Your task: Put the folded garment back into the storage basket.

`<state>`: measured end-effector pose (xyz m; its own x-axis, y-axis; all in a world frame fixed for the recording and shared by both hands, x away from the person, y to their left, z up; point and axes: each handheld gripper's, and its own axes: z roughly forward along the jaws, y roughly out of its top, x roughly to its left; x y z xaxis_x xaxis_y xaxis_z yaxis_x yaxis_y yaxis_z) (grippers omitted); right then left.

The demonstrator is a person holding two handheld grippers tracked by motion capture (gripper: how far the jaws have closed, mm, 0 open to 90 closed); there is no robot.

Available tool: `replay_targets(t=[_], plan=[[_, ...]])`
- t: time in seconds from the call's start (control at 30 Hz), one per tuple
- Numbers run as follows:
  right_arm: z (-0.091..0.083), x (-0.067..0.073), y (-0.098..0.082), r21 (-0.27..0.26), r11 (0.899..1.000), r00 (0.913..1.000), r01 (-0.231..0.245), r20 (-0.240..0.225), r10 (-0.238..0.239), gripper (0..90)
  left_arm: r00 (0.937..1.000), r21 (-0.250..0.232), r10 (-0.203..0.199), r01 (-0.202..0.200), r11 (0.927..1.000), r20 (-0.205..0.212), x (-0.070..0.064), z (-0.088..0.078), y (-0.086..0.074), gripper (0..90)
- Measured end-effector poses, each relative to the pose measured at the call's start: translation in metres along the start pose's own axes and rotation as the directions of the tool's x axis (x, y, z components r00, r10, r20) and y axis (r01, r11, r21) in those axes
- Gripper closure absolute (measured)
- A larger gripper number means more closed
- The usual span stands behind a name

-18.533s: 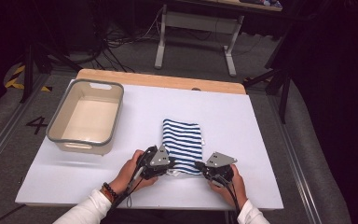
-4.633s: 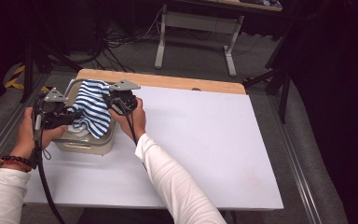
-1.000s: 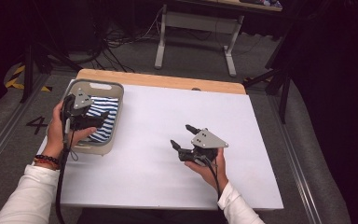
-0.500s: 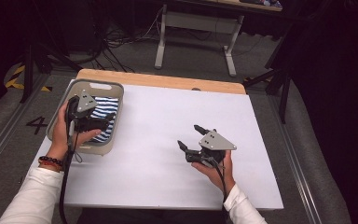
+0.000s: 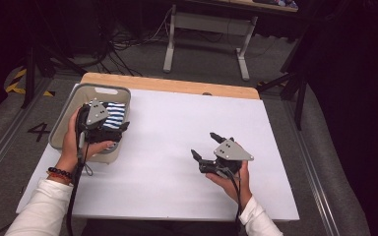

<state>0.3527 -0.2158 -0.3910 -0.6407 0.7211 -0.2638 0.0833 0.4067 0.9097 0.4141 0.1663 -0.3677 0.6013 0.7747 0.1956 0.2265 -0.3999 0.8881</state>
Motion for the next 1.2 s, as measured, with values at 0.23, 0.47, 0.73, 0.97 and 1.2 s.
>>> replay_targets(t=[0.23,0.47,0.73,0.97,1.2], plan=[[-0.004,-0.002,-0.002,0.010,1.000,0.9998,-0.013,0.011,0.013,17.1,0.9998,-0.033,0.011,-0.011,0.9994,0.019,-0.009,-0.003,0.002,9.2],[-0.010,-0.005,-0.003,0.006,1.000,0.9995,-0.023,0.023,0.022,15.6,0.9995,-0.058,0.013,-0.012,0.9983,0.030,-0.017,-0.004,0.002,8.6],[-0.017,-0.006,-0.005,0.005,1.000,0.9993,-0.025,0.028,0.025,15.4,0.9986,-0.077,0.029,-0.025,0.9967,0.044,-0.028,-0.004,0.002,7.8],[-0.020,-0.006,-0.007,0.009,1.000,0.9995,-0.017,0.027,0.017,15.4,0.9975,-0.097,0.044,-0.038,0.9945,0.055,-0.037,-0.006,0.002,7.0],[-0.024,-0.005,-0.009,0.018,1.000,0.9996,-0.001,0.030,0.000,15.4,0.9954,-0.128,0.049,-0.038,0.9911,0.083,-0.048,-0.010,0.004,7.0]])
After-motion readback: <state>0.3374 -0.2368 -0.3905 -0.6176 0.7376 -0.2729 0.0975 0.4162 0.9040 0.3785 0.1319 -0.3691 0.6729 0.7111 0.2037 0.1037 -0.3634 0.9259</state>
